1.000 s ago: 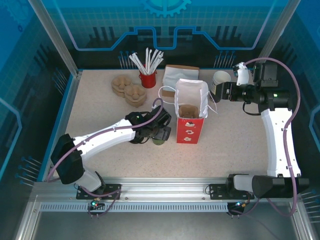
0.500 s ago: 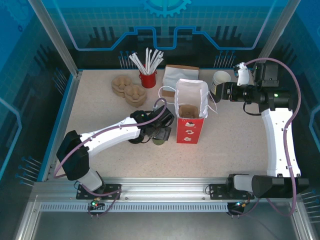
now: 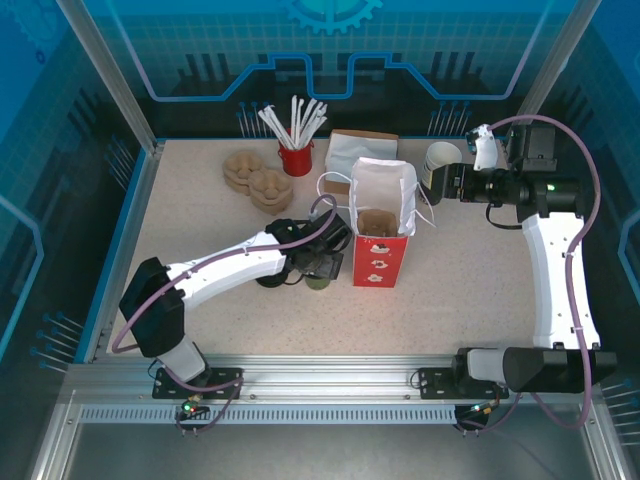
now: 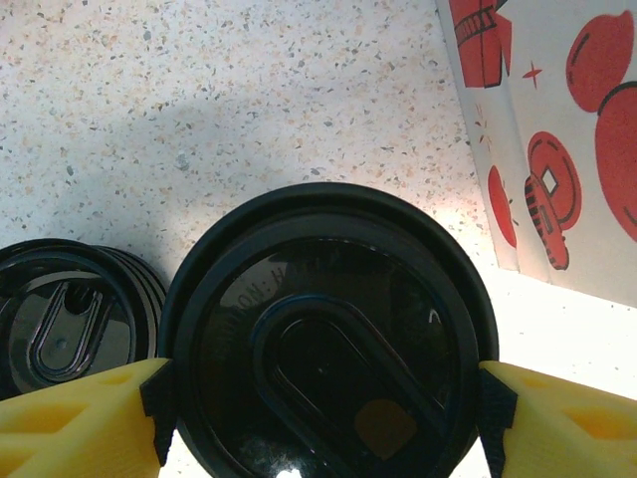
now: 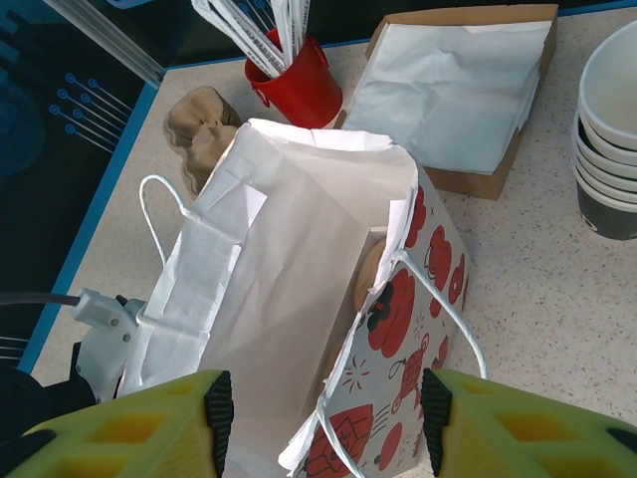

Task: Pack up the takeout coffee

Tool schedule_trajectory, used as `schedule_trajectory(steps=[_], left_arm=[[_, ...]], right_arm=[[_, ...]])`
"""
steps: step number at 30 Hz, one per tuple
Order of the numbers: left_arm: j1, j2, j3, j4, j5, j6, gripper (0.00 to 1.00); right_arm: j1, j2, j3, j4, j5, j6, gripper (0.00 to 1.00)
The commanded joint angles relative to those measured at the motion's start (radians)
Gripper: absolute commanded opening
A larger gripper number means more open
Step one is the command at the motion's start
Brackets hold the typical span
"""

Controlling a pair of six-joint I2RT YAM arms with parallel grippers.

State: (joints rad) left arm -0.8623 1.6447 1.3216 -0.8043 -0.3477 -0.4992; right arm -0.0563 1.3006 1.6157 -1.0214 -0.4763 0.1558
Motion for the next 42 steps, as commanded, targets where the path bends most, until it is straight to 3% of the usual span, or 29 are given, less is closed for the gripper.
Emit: schedule_trajectory(steps=[1,22,42], left_arm=[[0.002,0.021,0.031,-0.022,-0.009,-0.016,0.76],[0.01,0.06,0.041,-0.042,0.009,-0.025,0.79],[0.025,0.123,0.009,-0.059,0.075,-0.047,0.73]], right_arm=[[-0.019,0.006,-0.008,-0.013,-0.024,-0.015,0.56],[-0.027,0.016,-0.009,-0.017,-0.049,-0.008,0.56],[-0.03,0.049,-0.009,-0.023,-0.064,-0.012,0.56]])
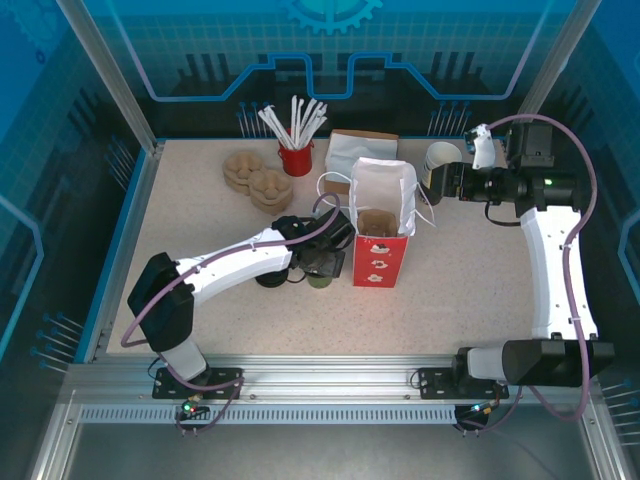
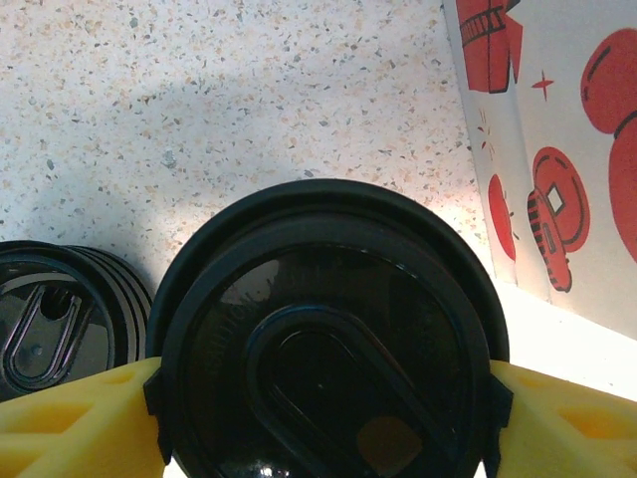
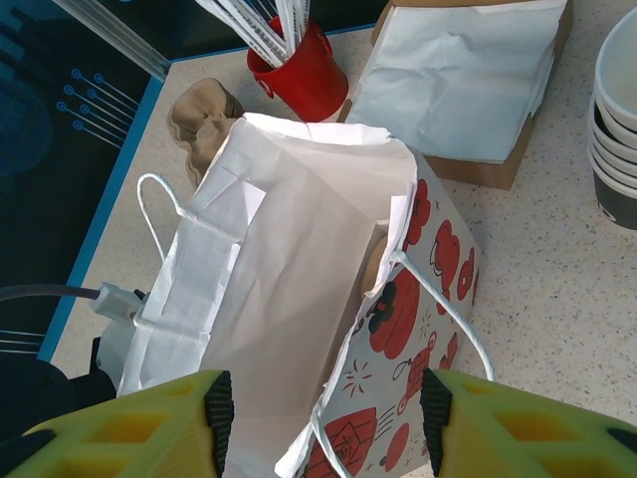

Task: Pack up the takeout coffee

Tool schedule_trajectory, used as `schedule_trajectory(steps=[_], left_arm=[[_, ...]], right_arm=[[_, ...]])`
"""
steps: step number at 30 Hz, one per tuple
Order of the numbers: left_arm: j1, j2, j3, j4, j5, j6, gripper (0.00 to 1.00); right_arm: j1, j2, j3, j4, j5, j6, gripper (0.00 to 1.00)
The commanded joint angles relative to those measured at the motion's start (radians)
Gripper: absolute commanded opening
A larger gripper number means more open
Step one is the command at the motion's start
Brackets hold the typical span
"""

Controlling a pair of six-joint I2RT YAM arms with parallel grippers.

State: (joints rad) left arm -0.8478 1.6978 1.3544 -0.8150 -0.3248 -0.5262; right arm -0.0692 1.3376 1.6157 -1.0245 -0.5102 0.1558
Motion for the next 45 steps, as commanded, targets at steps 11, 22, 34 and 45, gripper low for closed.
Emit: schedule_trajectory(steps=[11,22,34,45], left_arm=[[0.013,0.047,-0.021,-0.019,0.038,0.021,0.65],[0.023,-0.083,-0.002,0.005,0.037,0.041,0.65],[0.03,-0.207,0.083,-0.128,0.042,0.092,0.65],[0.04,-0.297,0.102,-0.195,0.061,0.103,0.66]], right_arm=[[-0.017,0.023,-0.007,-0.013,-0.041,-0.009,0.56],[0.001,0.108,0.065,0.053,-0.051,-0.056,0.55],[0.181,0.433,0.418,-0.026,0.012,-0.371,0.6],[0.221,0.712,0.766,-0.273,0.027,-0.679,0.62]])
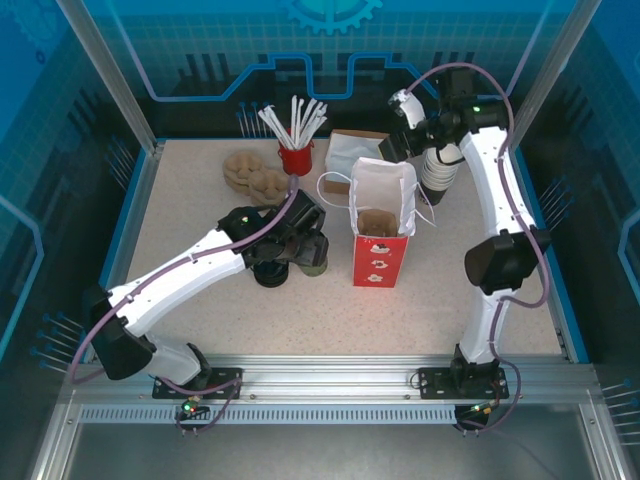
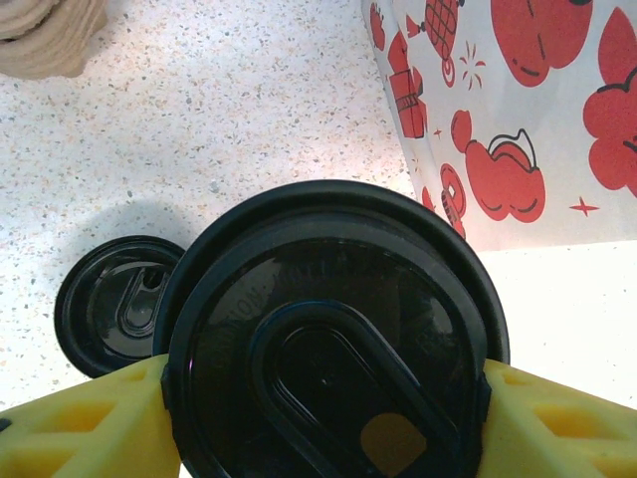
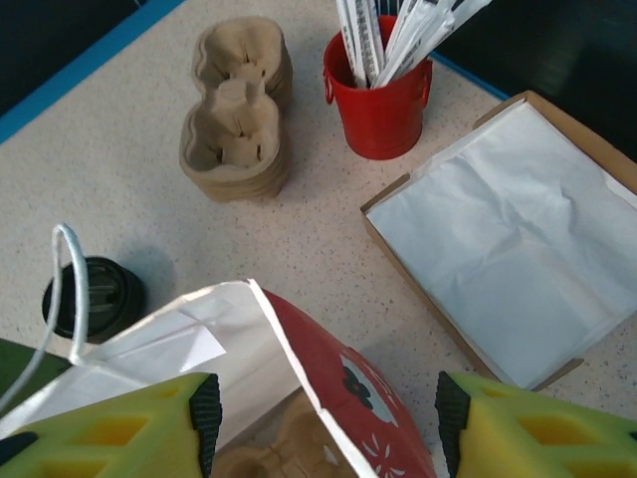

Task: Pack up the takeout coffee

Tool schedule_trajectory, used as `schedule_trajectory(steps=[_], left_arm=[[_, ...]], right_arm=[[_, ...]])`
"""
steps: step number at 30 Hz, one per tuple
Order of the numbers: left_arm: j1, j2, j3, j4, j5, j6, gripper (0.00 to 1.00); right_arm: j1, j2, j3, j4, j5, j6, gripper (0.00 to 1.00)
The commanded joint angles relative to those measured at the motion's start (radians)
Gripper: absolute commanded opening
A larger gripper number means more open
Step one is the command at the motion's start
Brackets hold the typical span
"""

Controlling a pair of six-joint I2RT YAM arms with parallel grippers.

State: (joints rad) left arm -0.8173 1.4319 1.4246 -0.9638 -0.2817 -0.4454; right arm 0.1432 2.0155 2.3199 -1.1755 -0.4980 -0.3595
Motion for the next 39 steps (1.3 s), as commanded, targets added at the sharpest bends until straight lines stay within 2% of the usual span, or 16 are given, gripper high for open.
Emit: schedule_trajectory(steps=[1,13,20,23,27,39], left_arm=[[0.011,-0.036,0.031,-0.048,0.019,0.025,0.66],[0.031,-0.033,0.074,-0.078,0.044,0.056,0.66],[0.038,-0.029,0.089,-0.081,0.054,0.058,0.66],[0.041,-0.022,0.098,-0.086,0.056,0.063,0.66],[0.041,-0.015,0.109,-0.085,0.059,0.066,0.66],[0.042,-0.05,0.129,-0.092,0.064,0.068,0.66]], right_arm=[[0.009,0.049,0.08,-0.145,0.011,-0.19,0.62],[0.01,0.169,0.187,-0.267,-0.043,-0.304,0.6],[0.009,0.207,0.221,-0.292,-0.051,-0.327,0.52],[0.009,0.211,0.225,-0.284,-0.051,-0.328,0.41],[0.011,0.207,0.231,-0.276,-0.058,-0.328,0.16],[0.035,0.113,0.198,-0.22,-0.062,-0.236,0.0]])
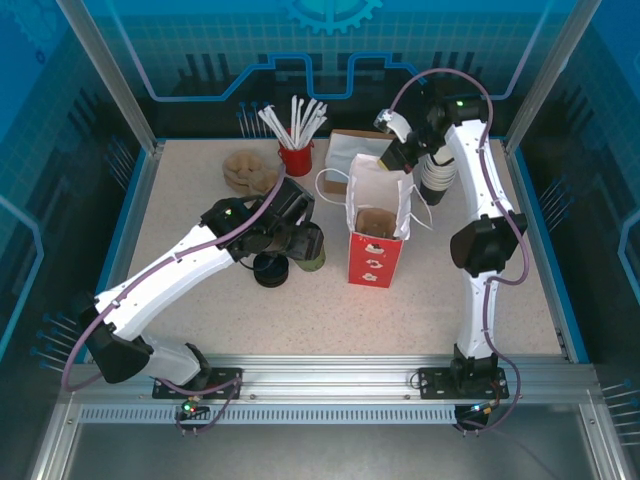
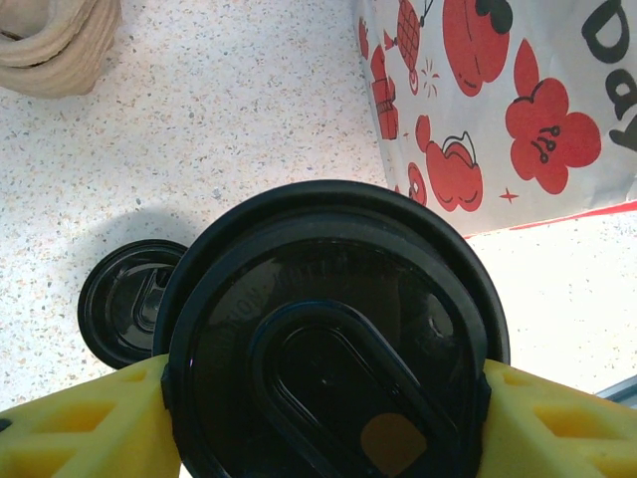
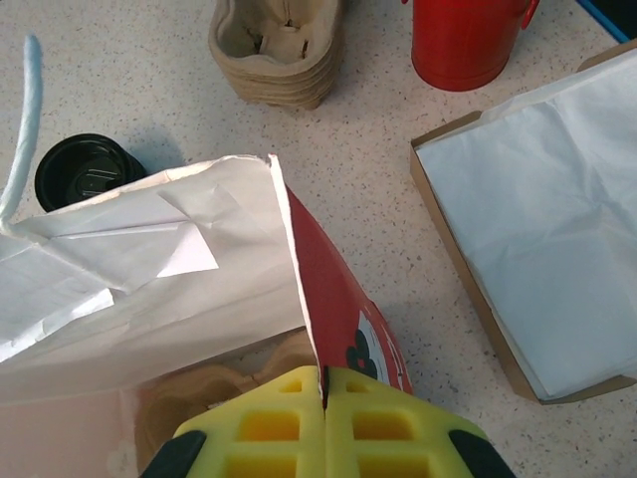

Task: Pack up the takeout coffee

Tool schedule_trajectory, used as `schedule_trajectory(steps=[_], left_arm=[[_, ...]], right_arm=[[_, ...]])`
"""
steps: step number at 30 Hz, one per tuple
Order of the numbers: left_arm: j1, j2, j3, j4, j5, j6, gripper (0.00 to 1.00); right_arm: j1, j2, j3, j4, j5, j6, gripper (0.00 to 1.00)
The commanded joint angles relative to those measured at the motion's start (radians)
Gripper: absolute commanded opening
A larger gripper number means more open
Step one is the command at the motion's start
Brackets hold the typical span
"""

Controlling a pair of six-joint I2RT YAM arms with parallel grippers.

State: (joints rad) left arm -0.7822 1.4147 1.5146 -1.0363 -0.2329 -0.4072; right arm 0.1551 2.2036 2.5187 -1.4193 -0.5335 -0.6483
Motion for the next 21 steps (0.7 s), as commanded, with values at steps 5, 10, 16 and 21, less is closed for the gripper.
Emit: schedule_trajectory(steps=[5,10,16,21], left_arm=[[0.006,-0.063,0.073,-0.055,0.003,0.043,0.65],[0.006,-0.102,0.1,-0.089,-0.005,0.058,0.65],[0.005,-0.152,0.152,-0.121,0.009,0.078,0.65],[0.005,-0.16,0.217,-0.162,0.018,0.088,0.65]], right_arm=[[0.037,-0.165,-0.108,0.124,-0.01,0.175,0.0],[0.068,-0.236,-0.205,0.179,0.015,0.242,0.0],[0.105,-0.253,-0.2,0.16,0.012,0.338,0.0],[0.138,-0.253,-0.18,0.151,-0.007,0.386,0.0]])
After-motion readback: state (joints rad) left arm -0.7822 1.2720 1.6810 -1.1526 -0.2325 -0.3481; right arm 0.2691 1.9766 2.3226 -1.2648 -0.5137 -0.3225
